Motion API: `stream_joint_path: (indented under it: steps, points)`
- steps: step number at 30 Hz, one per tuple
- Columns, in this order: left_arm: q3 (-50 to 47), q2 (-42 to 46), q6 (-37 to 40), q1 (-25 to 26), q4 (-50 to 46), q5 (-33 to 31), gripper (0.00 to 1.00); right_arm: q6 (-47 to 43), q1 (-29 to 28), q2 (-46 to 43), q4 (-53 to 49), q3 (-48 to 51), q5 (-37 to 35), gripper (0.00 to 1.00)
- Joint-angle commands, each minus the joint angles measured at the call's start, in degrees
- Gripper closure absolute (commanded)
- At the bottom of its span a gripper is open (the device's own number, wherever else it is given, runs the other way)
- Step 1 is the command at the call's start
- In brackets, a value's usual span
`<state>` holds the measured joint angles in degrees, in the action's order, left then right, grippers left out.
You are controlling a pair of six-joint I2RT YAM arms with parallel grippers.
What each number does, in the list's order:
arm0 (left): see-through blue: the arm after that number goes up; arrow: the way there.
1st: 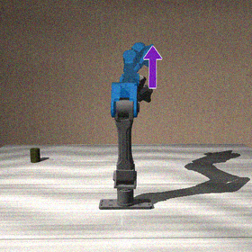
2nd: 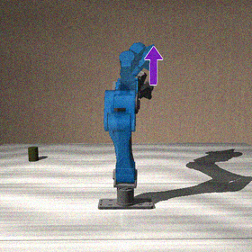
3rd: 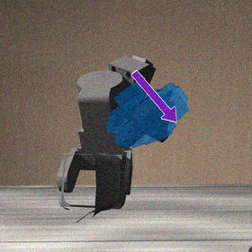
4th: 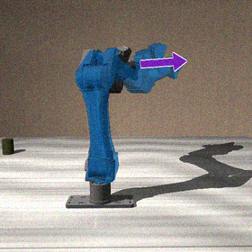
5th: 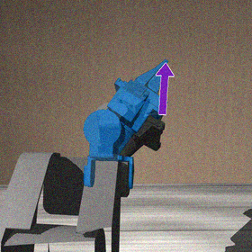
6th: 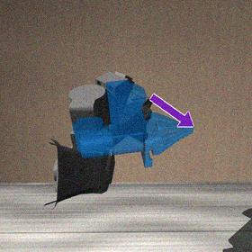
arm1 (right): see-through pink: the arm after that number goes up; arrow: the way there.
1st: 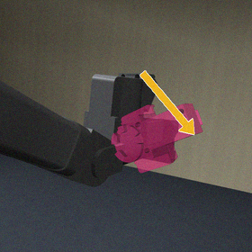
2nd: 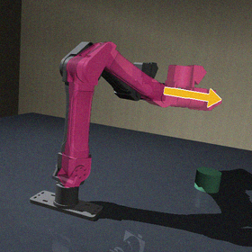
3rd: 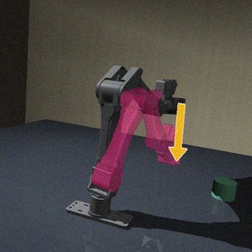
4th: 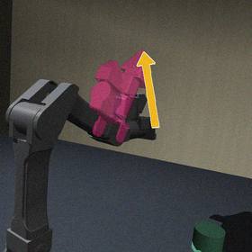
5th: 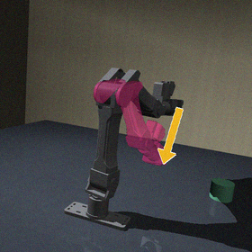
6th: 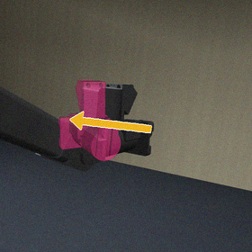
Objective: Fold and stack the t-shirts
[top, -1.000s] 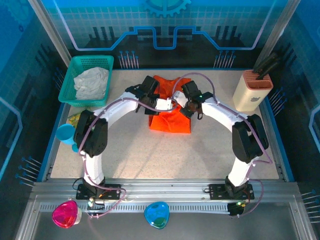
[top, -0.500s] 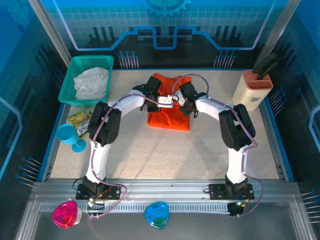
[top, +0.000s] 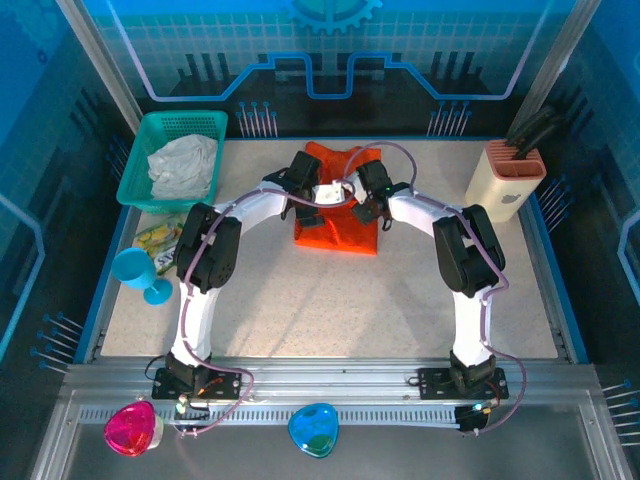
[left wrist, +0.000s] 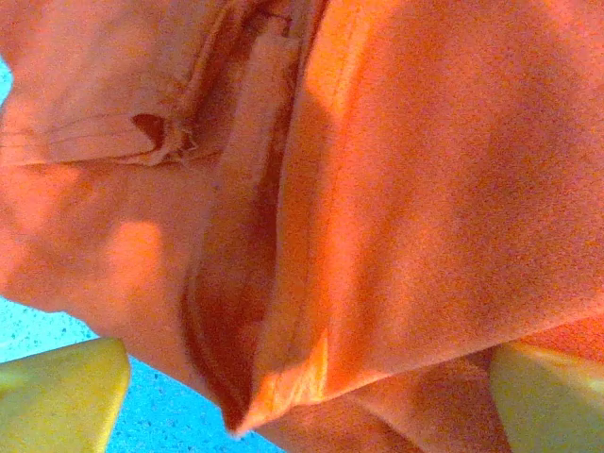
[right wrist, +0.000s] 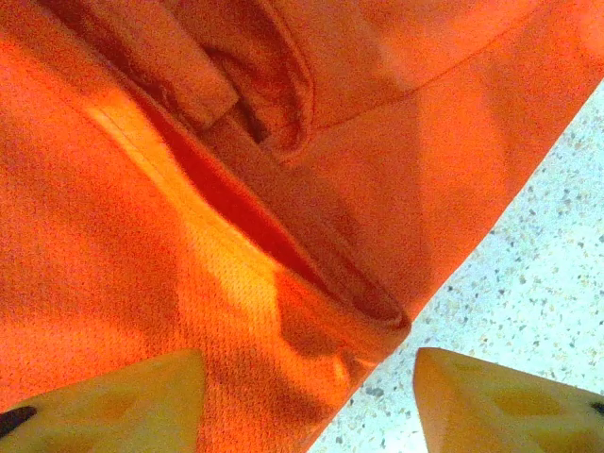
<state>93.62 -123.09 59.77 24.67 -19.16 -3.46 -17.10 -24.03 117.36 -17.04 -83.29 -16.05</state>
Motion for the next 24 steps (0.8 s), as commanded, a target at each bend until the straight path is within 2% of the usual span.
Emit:
stream_joint_path:
  steps: [1,5,9,12,14,15,17,19,21,24]
  points:
    - [-3.3,8.6,-5.0,-0.6,8.3,-0.8,0.00,1.9,1.2,-6.0,2.3,0.3,0.8,0.36]
    - [-10.4,19.6,-10.3,-1.2,19.3,-1.7,0.01,2.0,2.6,-16.8,2.6,3.2,4.2,0.34]
    - [-18.1,33.2,-18.9,-2.2,31.1,-4.6,0.00,3.3,4.1,-32.7,4.9,9.9,9.6,0.33]
    - [-24.0,43.5,-24.6,-2.8,36.6,-4.6,0.00,6.1,5.7,-44.5,6.1,15.2,15.1,0.21]
    - [-28.9,50.2,-30.9,-2.8,39.6,-8.1,0.01,6.8,7.0,-51.1,6.2,18.6,20.2,0.15]
    - [-30.9,53.6,-32.4,-3.0,39.3,-6.6,0.01,6.7,7.2,-54.4,6.7,20.7,22.5,0.12]
    - [-32.3,58.2,-31.3,-3.1,32.8,-0.7,0.00,4.3,7.5,-59.1,6.3,24.3,27.9,0.11]
    - [-33.4,61.0,-28.6,-3.2,25.3,5.7,0.01,-1.7,6.8,-61.2,1.6,25.4,32.3,0.15]
    - [-36.3,62.3,-22.6,-2.4,19.8,11.6,0.04,-8.1,4.6,-61.3,-3.6,25.9,28.8,0.17]
    - [-42.1,62.0,-13.2,0.2,17.6,13.0,0.10,-18.4,1.4,-58.4,-9.2,27.0,24.6,0.16]
